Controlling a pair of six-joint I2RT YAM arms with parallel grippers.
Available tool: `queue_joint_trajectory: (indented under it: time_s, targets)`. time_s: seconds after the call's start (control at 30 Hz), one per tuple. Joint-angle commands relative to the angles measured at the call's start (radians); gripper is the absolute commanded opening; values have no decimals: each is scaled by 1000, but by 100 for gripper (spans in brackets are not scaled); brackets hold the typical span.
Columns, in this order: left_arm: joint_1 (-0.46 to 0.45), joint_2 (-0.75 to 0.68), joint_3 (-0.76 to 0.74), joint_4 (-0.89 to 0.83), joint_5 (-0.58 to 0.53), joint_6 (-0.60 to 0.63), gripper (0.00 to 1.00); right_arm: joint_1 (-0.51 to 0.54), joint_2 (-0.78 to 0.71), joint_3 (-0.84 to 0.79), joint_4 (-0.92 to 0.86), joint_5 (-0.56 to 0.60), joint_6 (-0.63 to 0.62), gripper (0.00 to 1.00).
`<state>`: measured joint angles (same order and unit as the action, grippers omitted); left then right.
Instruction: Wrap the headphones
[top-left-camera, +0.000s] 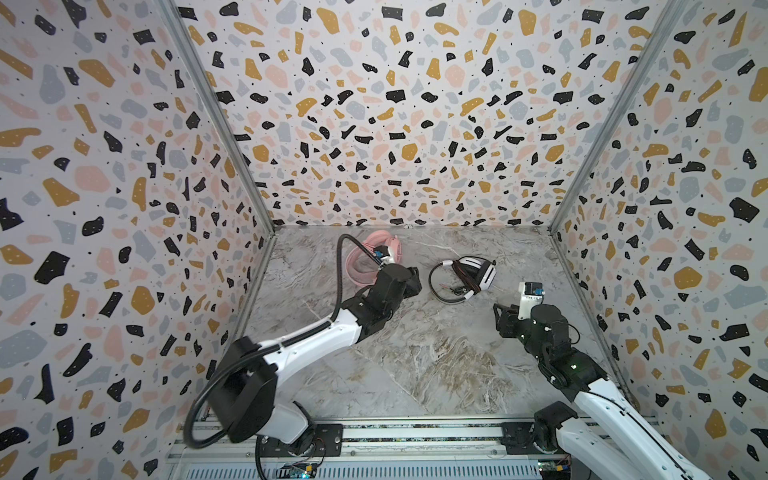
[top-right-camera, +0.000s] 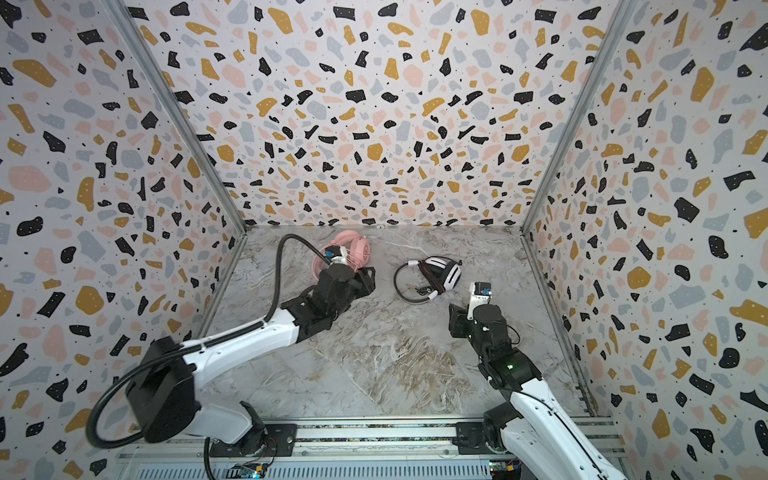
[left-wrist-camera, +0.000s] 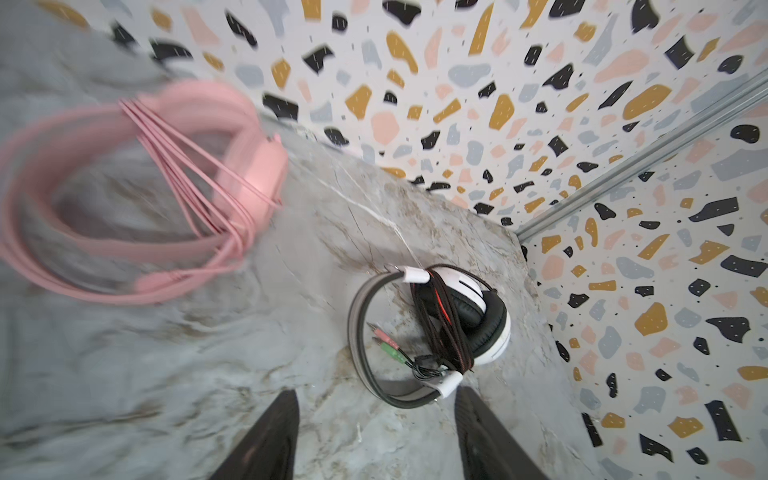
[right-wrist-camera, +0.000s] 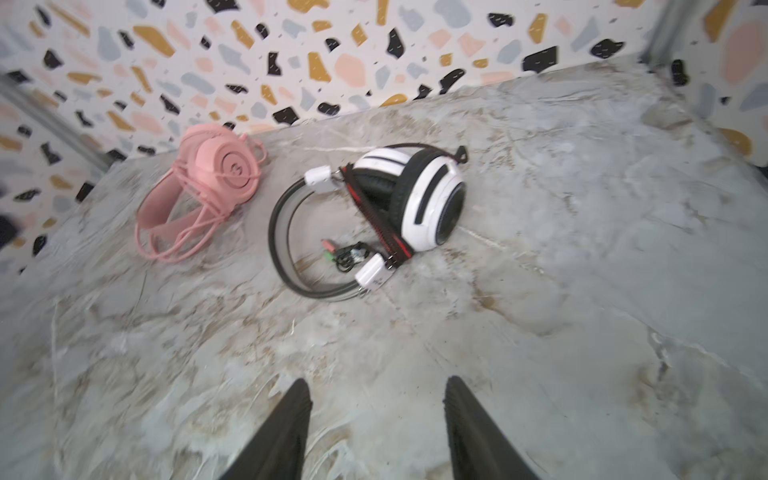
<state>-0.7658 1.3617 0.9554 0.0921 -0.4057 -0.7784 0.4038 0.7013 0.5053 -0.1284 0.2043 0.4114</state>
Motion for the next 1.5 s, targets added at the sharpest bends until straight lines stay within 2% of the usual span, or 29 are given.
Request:
queue_joint_trajectory:
  time_s: [0.0,0.1,0.17,0.23,0.27,0.33,0.4,0.47,0.53,0.6,0.7,0.77,0.87,0.9,0.97,1.0,1.03,1.1,1.17,1.2,1.27,1.33,1.4,1.47]
  targets:
    - [8,-164,-113,16,-227,162,68,-25,7,-34,127,175,-42,57]
    - [17,-346,-230,13,-376,280,77,-59,32,-74,231,260,-96,63]
    - [24,-487,-314,-17,-527,306,88,-76,54,-123,343,348,-161,65]
    - [34,-628,-437,42,-621,361,98,-102,72,-183,469,428,-198,65]
    - [39,-695,-501,105,-644,396,100,-121,79,-212,523,427,-204,65]
    - [52,-839,-633,204,-745,431,100,-171,95,-281,648,303,-237,65]
    - [61,-946,-749,285,-878,430,100,-200,121,-366,827,200,-289,68]
    - [84,-1031,-846,360,-947,458,100,-215,192,-459,1086,174,-319,68]
    - [119,-1066,-884,370,-927,486,100,-235,294,-497,1263,143,-334,68]
    - [161,-1042,-897,372,-902,491,100,-244,408,-485,1346,119,-377,69]
    - [257,-929,-911,443,-813,505,100,-245,544,-463,1485,129,-409,71]
    - [328,-825,-926,547,-742,507,100,-267,617,-459,1541,65,-405,71]
    - [456,-659,-928,696,-610,499,100,-294,813,-451,1713,-17,-407,79]
    - [500,-610,-912,712,-557,483,100,-296,859,-443,1789,-25,-423,87]
    - [555,-526,-896,754,-506,450,100,-310,768,-406,1573,-101,-407,90]
    - [576,-470,-904,826,-495,443,100,-326,760,-386,1516,-151,-409,95]
    - [597,-413,-885,866,-464,465,100,-334,784,-379,1548,-177,-411,100]
    - [605,-334,-805,764,-428,516,100,-335,806,-371,1559,-173,-411,99]
    - [608,-223,-834,912,-398,565,100,-336,802,-367,1548,-165,-407,99]
    - [611,-173,-842,1006,-423,587,100,-335,805,-367,1552,-166,-409,99]
    - [611,-184,-772,827,-363,575,100,-334,801,-363,1538,-159,-410,99]
    - [611,-149,-780,899,-337,603,100,-330,801,-354,1519,-149,-410,99]
    - [611,-151,-755,841,-291,617,100,-326,806,-344,1509,-144,-415,99]
    - [611,-154,-777,888,-267,641,100,-324,804,-346,1510,-144,-418,99]
